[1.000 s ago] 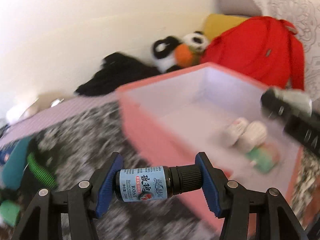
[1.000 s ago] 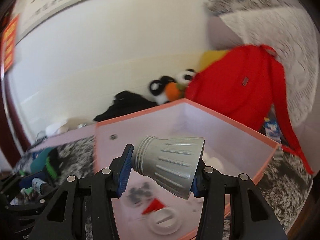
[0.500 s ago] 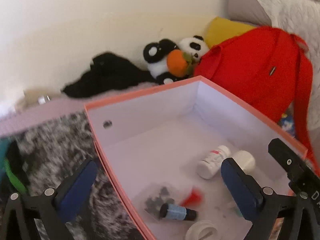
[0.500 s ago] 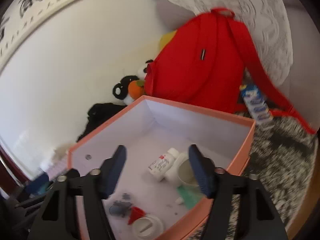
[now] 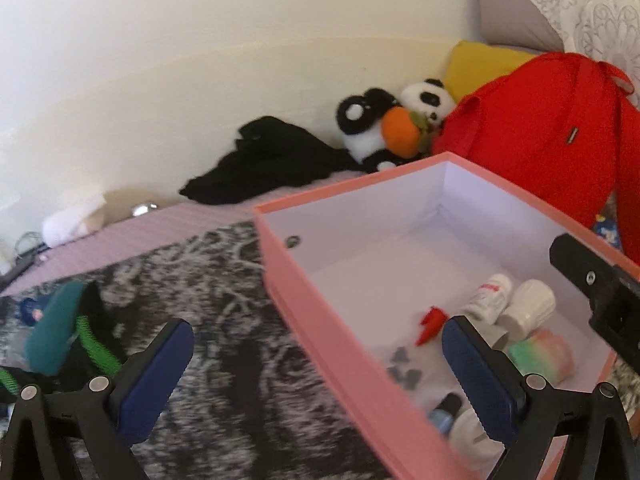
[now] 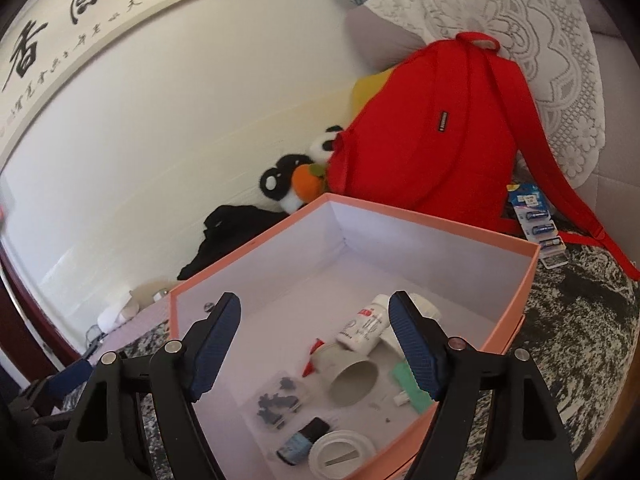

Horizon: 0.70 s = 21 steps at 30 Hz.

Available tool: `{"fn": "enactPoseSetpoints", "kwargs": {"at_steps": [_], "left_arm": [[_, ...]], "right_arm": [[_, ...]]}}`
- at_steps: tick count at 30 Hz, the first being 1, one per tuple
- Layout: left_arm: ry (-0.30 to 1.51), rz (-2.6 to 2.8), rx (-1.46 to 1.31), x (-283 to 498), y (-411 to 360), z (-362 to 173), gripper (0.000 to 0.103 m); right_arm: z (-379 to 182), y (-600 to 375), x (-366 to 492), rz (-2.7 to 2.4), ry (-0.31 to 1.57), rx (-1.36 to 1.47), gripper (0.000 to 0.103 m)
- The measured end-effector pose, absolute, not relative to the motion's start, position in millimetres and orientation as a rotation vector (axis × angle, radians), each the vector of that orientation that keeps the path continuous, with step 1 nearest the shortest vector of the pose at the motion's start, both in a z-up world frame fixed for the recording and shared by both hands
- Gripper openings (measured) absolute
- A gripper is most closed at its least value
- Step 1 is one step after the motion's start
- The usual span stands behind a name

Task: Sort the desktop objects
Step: 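Move both tools back toward the remaining items on the bed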

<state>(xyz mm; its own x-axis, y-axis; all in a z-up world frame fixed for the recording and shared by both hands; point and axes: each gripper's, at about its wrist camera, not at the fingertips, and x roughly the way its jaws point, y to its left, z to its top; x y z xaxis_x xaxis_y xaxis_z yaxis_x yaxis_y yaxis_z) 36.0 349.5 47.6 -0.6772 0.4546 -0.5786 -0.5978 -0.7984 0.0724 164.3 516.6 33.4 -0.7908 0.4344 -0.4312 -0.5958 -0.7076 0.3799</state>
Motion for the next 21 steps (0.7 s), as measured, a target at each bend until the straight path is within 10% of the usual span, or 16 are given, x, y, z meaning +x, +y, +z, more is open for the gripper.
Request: {"fn": "enactPoseSetpoints", "kwargs": {"at_steps": [21], "left_arm": [[0.2,2.765,-1.039,-27,75,-46,0.102]], "right_arm": [[43,336,83,2.733,0.464,-0.476,0.08]]}}
